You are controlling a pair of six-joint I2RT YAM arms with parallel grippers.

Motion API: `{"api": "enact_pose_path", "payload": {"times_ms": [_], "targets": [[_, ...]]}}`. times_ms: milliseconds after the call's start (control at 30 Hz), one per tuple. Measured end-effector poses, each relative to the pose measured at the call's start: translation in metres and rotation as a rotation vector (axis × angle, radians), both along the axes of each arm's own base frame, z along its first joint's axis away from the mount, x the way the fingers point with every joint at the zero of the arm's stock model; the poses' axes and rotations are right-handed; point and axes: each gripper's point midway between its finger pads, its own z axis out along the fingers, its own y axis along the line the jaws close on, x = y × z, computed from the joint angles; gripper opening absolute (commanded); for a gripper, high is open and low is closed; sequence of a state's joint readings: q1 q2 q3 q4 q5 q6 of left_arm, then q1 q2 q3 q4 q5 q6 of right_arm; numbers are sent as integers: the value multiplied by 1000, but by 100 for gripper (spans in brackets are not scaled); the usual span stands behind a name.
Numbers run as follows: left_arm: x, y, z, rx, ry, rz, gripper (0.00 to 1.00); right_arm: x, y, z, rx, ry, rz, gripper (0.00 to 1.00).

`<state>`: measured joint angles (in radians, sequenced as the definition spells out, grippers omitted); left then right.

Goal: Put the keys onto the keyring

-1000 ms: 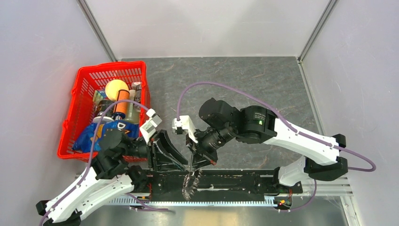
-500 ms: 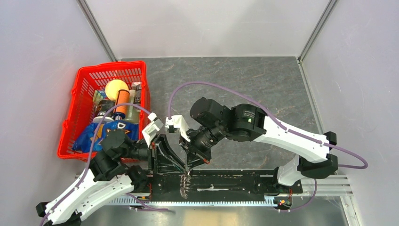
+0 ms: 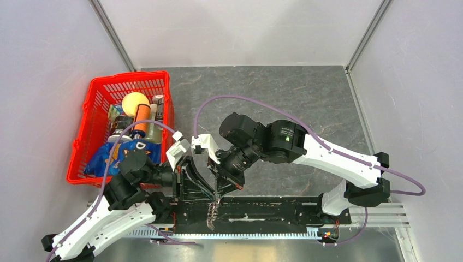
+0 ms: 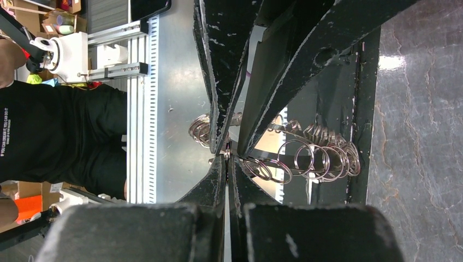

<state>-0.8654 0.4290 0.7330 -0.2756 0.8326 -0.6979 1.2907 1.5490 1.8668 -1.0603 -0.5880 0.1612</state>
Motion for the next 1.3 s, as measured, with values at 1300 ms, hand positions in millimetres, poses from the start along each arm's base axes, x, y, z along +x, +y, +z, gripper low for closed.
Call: {"api": "enact_pose_path", "payload": {"times_ms": [1300], "targets": [[9,-4,1,4,0,43,21,1,-6,-6,2,-10,-11,0]]}}
